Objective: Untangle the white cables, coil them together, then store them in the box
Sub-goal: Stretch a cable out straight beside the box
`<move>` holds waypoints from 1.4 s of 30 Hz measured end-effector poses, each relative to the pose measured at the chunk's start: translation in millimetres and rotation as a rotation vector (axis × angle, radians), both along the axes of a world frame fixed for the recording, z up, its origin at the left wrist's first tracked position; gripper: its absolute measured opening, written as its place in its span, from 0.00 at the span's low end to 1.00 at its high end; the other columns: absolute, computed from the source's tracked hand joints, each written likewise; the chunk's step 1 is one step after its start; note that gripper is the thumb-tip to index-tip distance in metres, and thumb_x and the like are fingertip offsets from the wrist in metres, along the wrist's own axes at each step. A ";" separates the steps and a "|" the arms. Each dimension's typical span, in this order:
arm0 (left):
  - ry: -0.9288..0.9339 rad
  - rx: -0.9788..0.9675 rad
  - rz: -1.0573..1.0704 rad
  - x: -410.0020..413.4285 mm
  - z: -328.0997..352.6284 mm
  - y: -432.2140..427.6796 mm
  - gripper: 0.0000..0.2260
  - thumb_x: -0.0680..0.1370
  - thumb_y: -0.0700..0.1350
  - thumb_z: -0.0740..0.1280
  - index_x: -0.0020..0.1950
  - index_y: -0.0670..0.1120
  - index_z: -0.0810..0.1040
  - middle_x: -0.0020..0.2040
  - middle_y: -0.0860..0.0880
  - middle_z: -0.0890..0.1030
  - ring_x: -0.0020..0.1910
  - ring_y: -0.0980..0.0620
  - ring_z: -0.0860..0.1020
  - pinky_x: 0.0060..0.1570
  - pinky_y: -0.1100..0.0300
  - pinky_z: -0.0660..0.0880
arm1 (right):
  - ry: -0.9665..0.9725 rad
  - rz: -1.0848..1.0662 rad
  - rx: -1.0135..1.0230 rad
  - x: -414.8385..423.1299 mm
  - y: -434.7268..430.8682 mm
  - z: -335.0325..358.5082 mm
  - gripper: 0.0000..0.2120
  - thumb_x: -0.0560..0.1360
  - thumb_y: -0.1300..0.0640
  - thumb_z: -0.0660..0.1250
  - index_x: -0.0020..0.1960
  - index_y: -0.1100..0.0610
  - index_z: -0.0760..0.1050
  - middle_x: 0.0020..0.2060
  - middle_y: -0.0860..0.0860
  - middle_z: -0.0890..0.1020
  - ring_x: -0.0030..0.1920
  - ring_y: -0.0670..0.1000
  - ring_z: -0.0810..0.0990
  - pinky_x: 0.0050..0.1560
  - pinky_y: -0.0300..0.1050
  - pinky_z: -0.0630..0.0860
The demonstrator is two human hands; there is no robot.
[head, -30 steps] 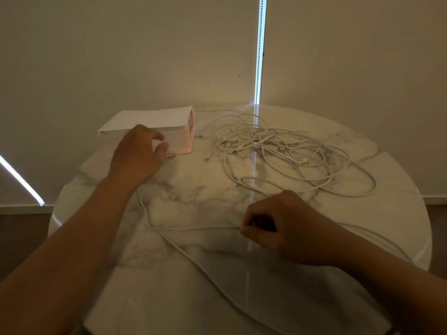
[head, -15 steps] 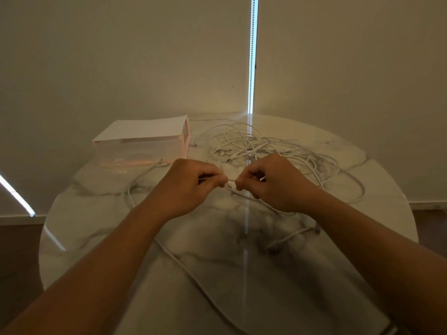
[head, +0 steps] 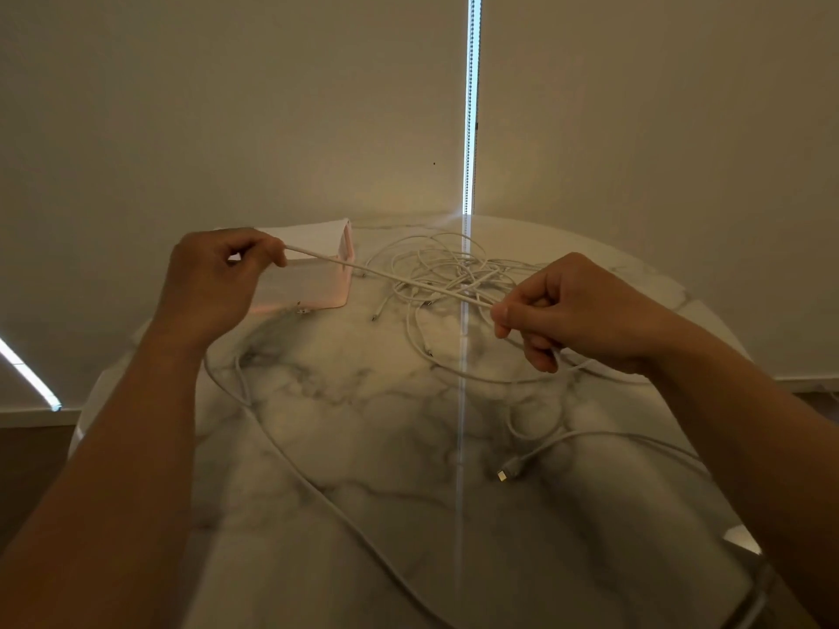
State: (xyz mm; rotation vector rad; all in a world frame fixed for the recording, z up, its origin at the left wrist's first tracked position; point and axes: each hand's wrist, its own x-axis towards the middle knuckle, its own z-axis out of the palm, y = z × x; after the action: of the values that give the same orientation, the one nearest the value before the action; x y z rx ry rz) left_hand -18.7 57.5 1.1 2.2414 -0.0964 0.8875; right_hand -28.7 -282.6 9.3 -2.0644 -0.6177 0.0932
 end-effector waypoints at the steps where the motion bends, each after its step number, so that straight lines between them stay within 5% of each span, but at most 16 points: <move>1: -0.003 -0.016 0.016 1.7 -2.2 2.1 0.12 0.78 0.44 0.66 0.35 0.56 0.79 0.41 0.51 0.82 0.41 0.56 0.75 0.42 0.63 0.68 | 0.003 -0.001 0.001 0.1 -3.1 0.5 0.13 0.77 0.55 0.69 0.39 0.63 0.82 0.21 0.55 0.75 0.22 0.50 0.75 0.33 0.39 0.74; 8: -0.007 -0.140 0.122 9.7 -6.4 14.9 0.11 0.77 0.47 0.65 0.36 0.54 0.79 0.44 0.46 0.82 0.45 0.53 0.77 0.48 0.57 0.71 | 0.118 0.027 0.019 2.8 -19.0 -1.1 0.16 0.71 0.50 0.70 0.39 0.65 0.81 0.23 0.54 0.75 0.26 0.54 0.77 0.32 0.47 0.73; 14: -0.048 -0.289 0.237 16.9 -11.2 23.6 0.09 0.77 0.48 0.64 0.41 0.50 0.82 0.36 0.63 0.80 0.39 0.62 0.75 0.50 0.55 0.74 | 0.223 0.050 0.127 3.1 -22.7 -4.4 0.17 0.64 0.48 0.73 0.34 0.64 0.80 0.21 0.54 0.70 0.22 0.54 0.73 0.30 0.46 0.70; 17: -0.074 -0.315 0.309 17.3 -15.1 34.4 0.10 0.77 0.50 0.63 0.43 0.50 0.83 0.37 0.61 0.79 0.37 0.64 0.75 0.50 0.52 0.75 | 0.238 0.026 0.190 8.1 -29.4 -6.1 0.17 0.67 0.50 0.72 0.30 0.64 0.77 0.19 0.56 0.67 0.20 0.55 0.70 0.34 0.51 0.68; 20: -0.068 -0.322 0.266 18.2 -17.2 31.5 0.10 0.78 0.49 0.63 0.39 0.52 0.81 0.37 0.59 0.78 0.36 0.62 0.74 0.45 0.53 0.73 | 0.245 0.039 0.222 7.1 -30.1 -13.0 0.19 0.68 0.50 0.71 0.31 0.65 0.77 0.18 0.58 0.68 0.18 0.53 0.67 0.26 0.43 0.69; 25: 0.057 -0.420 -0.123 0.5 -1.2 21.0 0.11 0.80 0.50 0.65 0.40 0.51 0.82 0.28 0.52 0.69 0.26 0.54 0.63 0.27 0.62 0.61 | 0.169 0.251 0.044 -3.4 -41.2 -8.2 0.15 0.74 0.50 0.68 0.37 0.61 0.82 0.25 0.59 0.80 0.26 0.52 0.77 0.33 0.39 0.74; 29: 0.344 -0.386 -0.697 -15.5 5.2 19.9 0.18 0.69 0.60 0.75 0.41 0.44 0.83 0.27 0.48 0.67 0.25 0.52 0.63 0.26 0.62 0.59 | 0.341 0.579 -0.162 -13.7 -46.3 -0.2 0.08 0.75 0.57 0.70 0.46 0.62 0.84 0.34 0.59 0.84 0.33 0.54 0.83 0.38 0.43 0.80; 32: 0.413 -0.379 -0.907 -17.5 2.2 27.6 0.17 0.69 0.57 0.76 0.43 0.43 0.84 0.27 0.47 0.68 0.26 0.51 0.65 0.26 0.63 0.63 | 0.361 0.689 -0.380 -25.1 -38.7 -1.1 0.06 0.74 0.58 0.73 0.48 0.60 0.85 0.37 0.58 0.85 0.34 0.51 0.81 0.38 0.47 0.77; 36: 0.468 -0.378 -1.154 -19.7 -0.6 37.4 0.12 0.74 0.51 0.73 0.49 0.42 0.85 0.31 0.47 0.73 0.29 0.50 0.69 0.27 0.61 0.63 | 0.413 0.697 -0.695 -38.0 -28.3 -5.7 0.10 0.69 0.55 0.77 0.50 0.52 0.85 0.41 0.54 0.86 0.40 0.52 0.83 0.45 0.49 0.77; 40: 0.534 -0.241 -1.279 -23.1 2.8 34.6 0.10 0.75 0.49 0.73 0.50 0.44 0.86 0.36 0.48 0.77 0.32 0.50 0.70 0.27 0.54 0.63 | 0.379 0.590 -0.513 -34.5 -32.4 4.2 0.09 0.70 0.58 0.76 0.49 0.54 0.85 0.40 0.52 0.86 0.37 0.47 0.83 0.39 0.44 0.79; 42: 0.559 -0.197 -1.283 -24.9 5.2 32.5 0.09 0.73 0.50 0.74 0.49 0.46 0.86 0.37 0.49 0.78 0.32 0.50 0.70 0.28 0.52 0.64 | 0.206 0.359 -0.423 -25.7 -36.3 1.5 0.08 0.69 0.50 0.75 0.44 0.54 0.84 0.35 0.51 0.85 0.33 0.46 0.81 0.34 0.40 0.77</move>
State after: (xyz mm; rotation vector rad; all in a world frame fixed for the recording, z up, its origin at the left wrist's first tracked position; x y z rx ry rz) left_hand -43.6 90.0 6.4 1.6353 -0.9827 -0.3962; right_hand -54.3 -318.9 10.8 -2.2791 -0.8909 0.6875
